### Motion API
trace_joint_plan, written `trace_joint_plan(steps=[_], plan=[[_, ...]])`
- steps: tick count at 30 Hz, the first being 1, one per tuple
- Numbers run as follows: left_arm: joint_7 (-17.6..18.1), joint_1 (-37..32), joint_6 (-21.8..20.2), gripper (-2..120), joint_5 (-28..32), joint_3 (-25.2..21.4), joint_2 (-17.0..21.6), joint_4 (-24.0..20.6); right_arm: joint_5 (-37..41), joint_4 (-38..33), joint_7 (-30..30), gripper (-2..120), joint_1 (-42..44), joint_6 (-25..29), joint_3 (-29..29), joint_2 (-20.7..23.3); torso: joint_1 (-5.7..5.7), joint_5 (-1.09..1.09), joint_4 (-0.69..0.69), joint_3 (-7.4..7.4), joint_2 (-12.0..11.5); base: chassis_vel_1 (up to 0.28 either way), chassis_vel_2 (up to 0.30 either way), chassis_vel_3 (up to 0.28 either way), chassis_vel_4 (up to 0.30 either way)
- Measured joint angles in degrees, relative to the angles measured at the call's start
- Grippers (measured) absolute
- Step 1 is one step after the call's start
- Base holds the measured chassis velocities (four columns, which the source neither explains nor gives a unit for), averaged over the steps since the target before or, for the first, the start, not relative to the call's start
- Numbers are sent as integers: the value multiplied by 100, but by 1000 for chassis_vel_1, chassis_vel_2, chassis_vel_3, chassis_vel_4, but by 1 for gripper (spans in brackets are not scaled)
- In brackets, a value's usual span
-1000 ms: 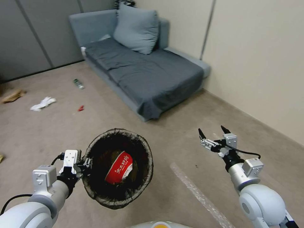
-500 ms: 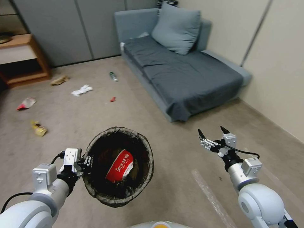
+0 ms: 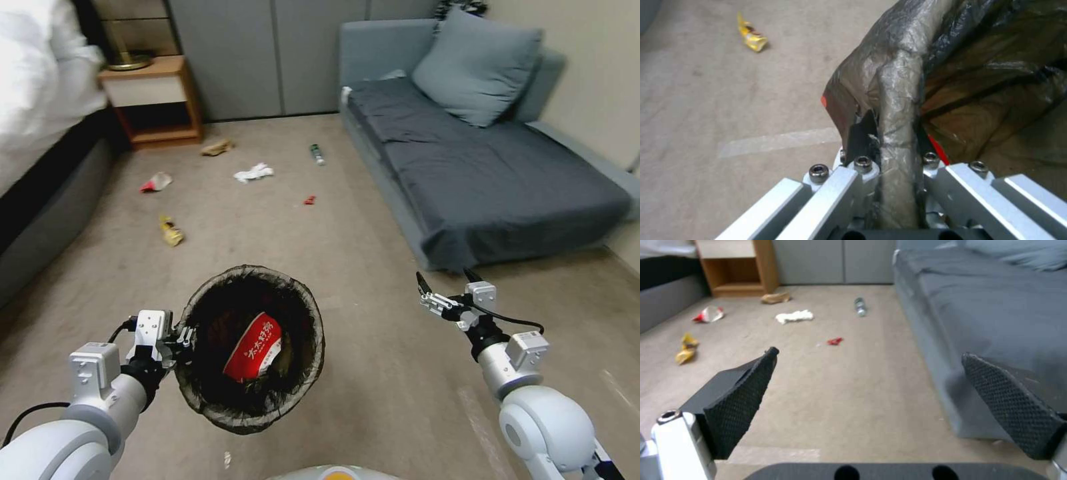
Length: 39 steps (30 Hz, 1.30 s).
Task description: Pick up the trash bin, then pick up the garbage from the floor and place it into the trash bin.
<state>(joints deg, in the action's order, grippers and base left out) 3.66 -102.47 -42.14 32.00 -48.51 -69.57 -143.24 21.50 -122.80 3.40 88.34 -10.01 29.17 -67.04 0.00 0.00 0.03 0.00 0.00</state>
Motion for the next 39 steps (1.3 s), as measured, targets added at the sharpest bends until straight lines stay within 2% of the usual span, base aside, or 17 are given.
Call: trace_joint_plan(steps=[7,39], plan=[[-2,53,0,1,4,29,-9,0,9,-32,68,100,-33,-73,-61,-45,0,-1,-5,0,0,20,20,23,20],[-8,21,0,1,6,24,-85,0,-82,28,42,100,-48,-135,9,-182,0,0,-3,0,0,0,0,0,0]])
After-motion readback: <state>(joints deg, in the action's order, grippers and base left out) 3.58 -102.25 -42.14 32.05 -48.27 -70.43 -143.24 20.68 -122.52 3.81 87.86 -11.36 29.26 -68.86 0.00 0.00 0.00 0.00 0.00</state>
